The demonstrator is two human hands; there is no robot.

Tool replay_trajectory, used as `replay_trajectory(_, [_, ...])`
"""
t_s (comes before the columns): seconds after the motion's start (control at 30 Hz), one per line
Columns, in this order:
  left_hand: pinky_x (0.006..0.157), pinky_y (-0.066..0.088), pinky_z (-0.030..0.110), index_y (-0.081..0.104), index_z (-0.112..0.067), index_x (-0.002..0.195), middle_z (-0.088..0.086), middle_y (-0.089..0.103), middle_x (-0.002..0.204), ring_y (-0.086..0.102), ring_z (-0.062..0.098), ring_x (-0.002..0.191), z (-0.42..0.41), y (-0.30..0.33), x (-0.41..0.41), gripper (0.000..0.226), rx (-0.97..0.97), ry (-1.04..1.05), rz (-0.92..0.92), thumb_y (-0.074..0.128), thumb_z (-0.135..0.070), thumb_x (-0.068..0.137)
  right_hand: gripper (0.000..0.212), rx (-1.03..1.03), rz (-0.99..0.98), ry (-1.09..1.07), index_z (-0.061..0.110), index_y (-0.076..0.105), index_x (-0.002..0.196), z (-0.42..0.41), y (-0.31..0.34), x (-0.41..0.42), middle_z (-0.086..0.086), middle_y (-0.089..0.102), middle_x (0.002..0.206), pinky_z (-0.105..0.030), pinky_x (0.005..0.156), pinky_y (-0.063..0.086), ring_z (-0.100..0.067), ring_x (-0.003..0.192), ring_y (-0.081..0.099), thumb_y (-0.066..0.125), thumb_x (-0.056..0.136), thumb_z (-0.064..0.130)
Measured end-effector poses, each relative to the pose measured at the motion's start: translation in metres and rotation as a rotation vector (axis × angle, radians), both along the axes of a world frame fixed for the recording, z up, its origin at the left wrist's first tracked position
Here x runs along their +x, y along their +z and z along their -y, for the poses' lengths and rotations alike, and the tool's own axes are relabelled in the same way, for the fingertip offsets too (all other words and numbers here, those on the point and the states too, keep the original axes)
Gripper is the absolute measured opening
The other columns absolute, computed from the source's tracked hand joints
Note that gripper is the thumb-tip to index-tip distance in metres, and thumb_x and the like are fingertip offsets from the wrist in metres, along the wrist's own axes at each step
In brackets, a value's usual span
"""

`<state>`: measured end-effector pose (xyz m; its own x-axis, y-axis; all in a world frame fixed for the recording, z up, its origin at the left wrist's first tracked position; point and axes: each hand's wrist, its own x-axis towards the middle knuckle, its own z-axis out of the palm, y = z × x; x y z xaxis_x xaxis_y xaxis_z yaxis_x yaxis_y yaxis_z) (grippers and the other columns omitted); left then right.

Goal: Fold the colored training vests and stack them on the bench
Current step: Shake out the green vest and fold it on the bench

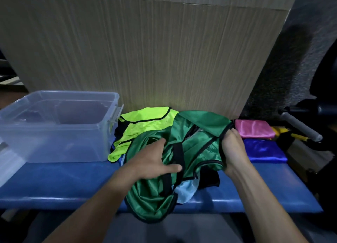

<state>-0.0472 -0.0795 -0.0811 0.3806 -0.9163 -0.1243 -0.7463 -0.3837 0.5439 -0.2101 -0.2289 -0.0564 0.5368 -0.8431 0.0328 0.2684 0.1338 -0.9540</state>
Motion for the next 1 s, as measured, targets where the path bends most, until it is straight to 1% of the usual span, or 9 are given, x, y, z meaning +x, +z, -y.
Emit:
replay_trajectory(0.07, [0.111, 0.041, 0.037, 0.04, -0.017, 0.151, -0.001, 0.05, 0.15, 0.049, 0.021, 0.136, 0.006, -0.005, 0.005, 0.074, -0.074, 0.055, 0.044, 0.066, -0.054, 0.092, 0.029, 0.035, -0.009, 0.024, 0.007, 0.072, 0.116, 0.006, -0.002, -0.001, -0.018, 0.073, 0.115, -0.051, 0.095, 0.056, -0.034, 0.106, 0.071, 0.052, 0.1, 0.019])
replay_trajectory(0.17, [0.094, 0.053, 0.033, 0.066, -0.021, 0.123, -0.005, 0.072, 0.118, 0.068, 0.01, 0.107, 0.004, 0.007, 0.017, 0.031, -0.345, 0.101, -0.199, 0.064, -0.039, 0.097, 0.04, 0.066, -0.04, 0.015, 0.009, 0.068, 0.127, 0.019, -0.003, -0.01, -0.014, 0.072, 0.122, -0.046, 0.102, 0.052, -0.031, 0.114, 0.068, 0.045, 0.1, 0.028])
replay_trajectory(0.23, [0.084, 0.056, 0.028, 0.072, -0.024, 0.11, -0.006, 0.077, 0.103, 0.073, 0.01, 0.095, -0.002, 0.019, 0.022, 0.014, -0.505, 0.151, -0.38, 0.061, -0.022, 0.101, 0.041, 0.066, -0.097, -0.016, 0.014, 0.067, 0.129, 0.029, -0.008, -0.017, -0.01, 0.073, 0.121, -0.046, 0.097, 0.051, -0.027, 0.112, 0.069, 0.044, 0.099, 0.032])
replay_trajectory(0.37, [0.088, 0.054, 0.031, 0.072, -0.037, 0.111, -0.01, 0.076, 0.109, 0.072, 0.01, 0.103, -0.01, 0.031, 0.033, 0.035, -0.613, 0.212, -0.555, 0.049, -0.012, 0.105, 0.029, 0.083, -0.22, -0.142, 0.019, 0.074, 0.106, 0.042, -0.017, -0.03, 0.0, 0.078, 0.102, -0.045, 0.086, 0.056, -0.021, 0.092, 0.072, 0.051, 0.099, 0.036])
replay_trajectory(0.5, [0.079, 0.053, 0.023, 0.074, -0.029, 0.111, -0.004, 0.078, 0.103, 0.072, 0.011, 0.097, -0.011, 0.036, 0.041, 0.036, -0.714, 0.32, -0.616, 0.049, -0.004, 0.101, 0.022, 0.078, -0.271, -0.318, 0.018, 0.067, 0.085, 0.057, -0.02, -0.043, -0.003, 0.067, 0.084, -0.034, 0.069, 0.048, -0.016, 0.067, 0.058, 0.049, 0.098, 0.017])
replay_trajectory(0.7, [0.072, 0.058, 0.03, 0.076, -0.015, 0.105, 0.012, 0.077, 0.094, 0.073, 0.022, 0.082, -0.007, 0.044, 0.041, 0.023, -0.781, 0.467, -0.68, 0.057, -0.005, 0.097, 0.015, 0.298, -0.047, -0.471, 0.012, 0.067, 0.095, 0.063, -0.018, -0.055, -0.006, 0.071, 0.093, -0.035, 0.07, 0.053, -0.02, 0.081, 0.067, 0.057, 0.096, 0.023])
replay_trajectory(0.8, [0.087, 0.056, 0.037, 0.076, -0.011, 0.111, 0.017, 0.075, 0.106, 0.071, 0.028, 0.095, -0.008, 0.053, 0.042, 0.023, -0.767, 0.412, -0.93, 0.061, -0.015, 0.095, 0.044, 0.446, 0.086, -0.406, 0.009, 0.067, 0.126, 0.071, -0.022, -0.059, -0.016, 0.071, 0.122, -0.046, 0.086, 0.059, -0.034, 0.108, 0.07, 0.057, 0.088, 0.028])
replay_trajectory(0.9, [0.085, 0.06, 0.035, 0.073, -0.015, 0.119, 0.015, 0.073, 0.109, 0.072, 0.025, 0.097, 0.001, 0.063, 0.04, 0.028, -0.83, 0.336, -1.095, 0.056, -0.018, 0.098, 0.044, 0.49, 0.077, -0.27, 0.009, 0.064, 0.133, 0.069, -0.022, -0.057, -0.018, 0.069, 0.126, -0.045, 0.096, 0.055, -0.035, 0.114, 0.067, 0.043, 0.1, 0.03])
replay_trajectory(1.0, [0.097, 0.054, 0.035, 0.053, -0.021, 0.144, 0.006, 0.062, 0.135, 0.063, 0.019, 0.118, 0.017, 0.056, 0.056, 0.038, -0.885, 0.473, -0.824, 0.049, -0.022, 0.106, 0.04, 0.453, 0.094, -0.156, 0.009, 0.067, 0.12, 0.06, -0.017, -0.049, -0.012, 0.075, 0.11, -0.033, 0.077, 0.062, -0.024, 0.09, 0.075, 0.035, 0.106, 0.029])
